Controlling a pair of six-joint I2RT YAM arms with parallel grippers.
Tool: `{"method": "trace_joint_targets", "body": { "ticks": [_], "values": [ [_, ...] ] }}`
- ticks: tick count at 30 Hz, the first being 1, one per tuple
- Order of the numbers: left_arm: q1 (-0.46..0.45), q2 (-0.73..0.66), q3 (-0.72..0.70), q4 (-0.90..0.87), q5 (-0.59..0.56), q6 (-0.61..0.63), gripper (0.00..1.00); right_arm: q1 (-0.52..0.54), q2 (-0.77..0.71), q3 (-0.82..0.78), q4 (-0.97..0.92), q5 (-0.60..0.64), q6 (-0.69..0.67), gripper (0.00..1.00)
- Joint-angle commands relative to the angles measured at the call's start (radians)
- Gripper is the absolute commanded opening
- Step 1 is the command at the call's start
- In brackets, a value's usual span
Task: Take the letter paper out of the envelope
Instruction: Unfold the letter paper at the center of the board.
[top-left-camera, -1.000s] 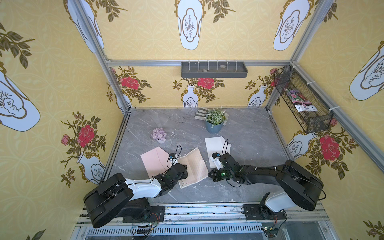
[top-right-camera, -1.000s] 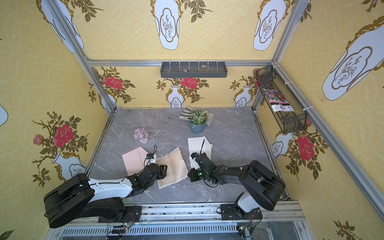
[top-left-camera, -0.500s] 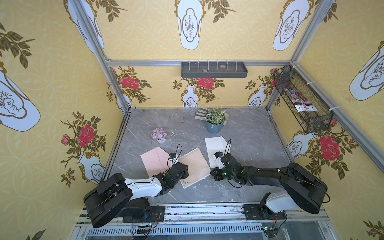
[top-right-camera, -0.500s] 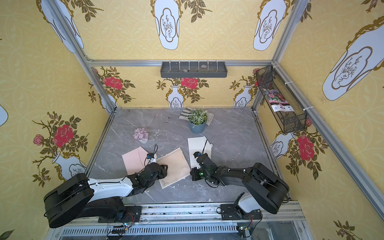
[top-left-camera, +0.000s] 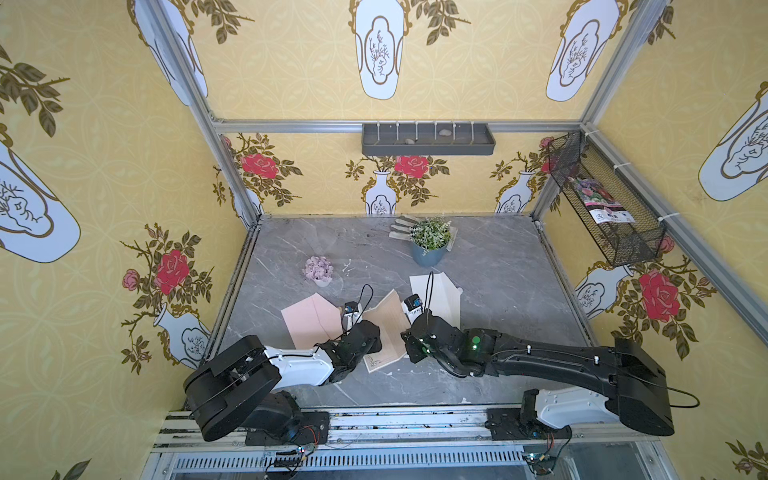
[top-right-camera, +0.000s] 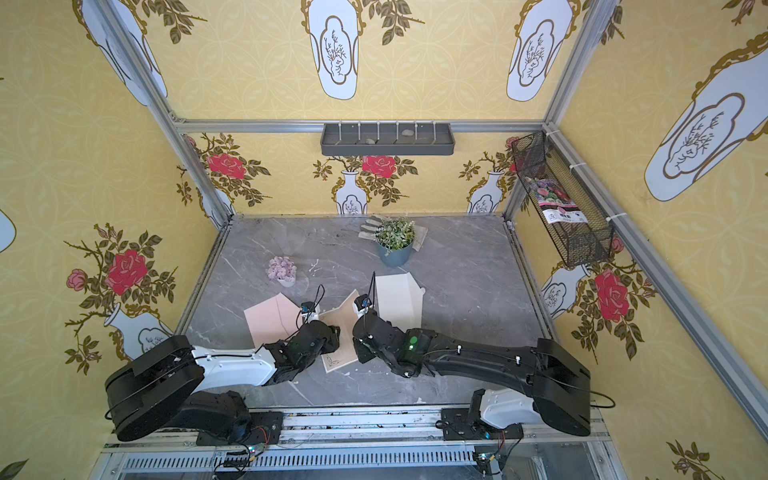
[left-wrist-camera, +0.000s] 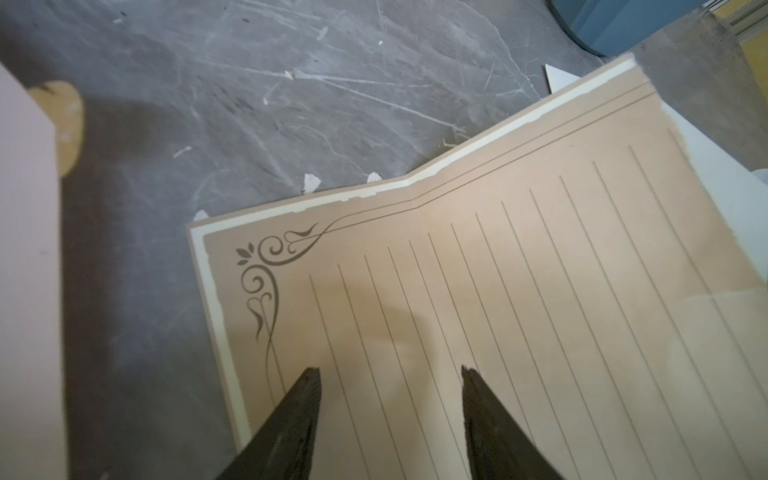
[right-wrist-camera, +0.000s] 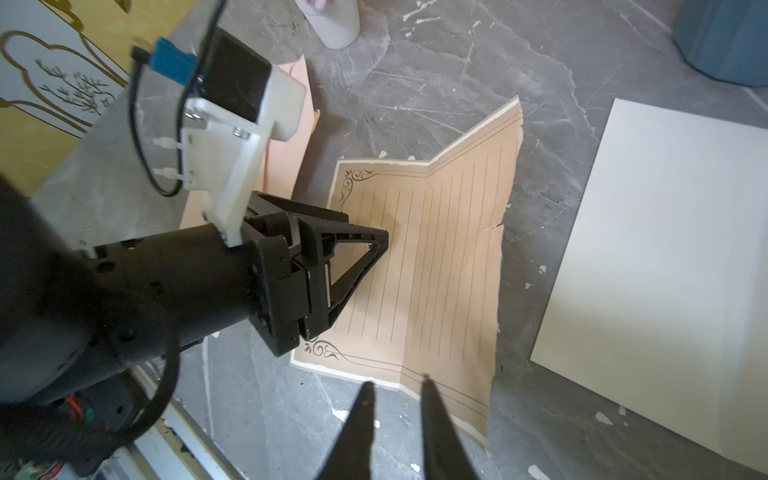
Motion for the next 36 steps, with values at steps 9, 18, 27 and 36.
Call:
{"method": "trace_joint_targets", "body": {
  "ticks": [9,18,27,36],
  "values": [
    [-0.005,-0.015,-0.044,-0.035,0.046,-0.015,0.56,-0.229,0.122,-0.166,0.383,-0.238,-0.007,0.0],
    [-0.005,-0.006,-0.071,-0.026,0.033,-0.027,0.57,-0.236,0.231,-0.168,0.453,-0.288,0.013,0.0],
    [-0.004,-0.017,-0.087,-0.023,0.023,-0.03,0.57,-0.293,0.348,-0.254,0.62,-0.327,0.072,0.0],
    [-0.005,-0.037,-0.091,-0.055,0.003,-0.024,0.57,-0.298,0.365,-0.263,0.652,-0.343,0.084,0.0]
  ]
}}
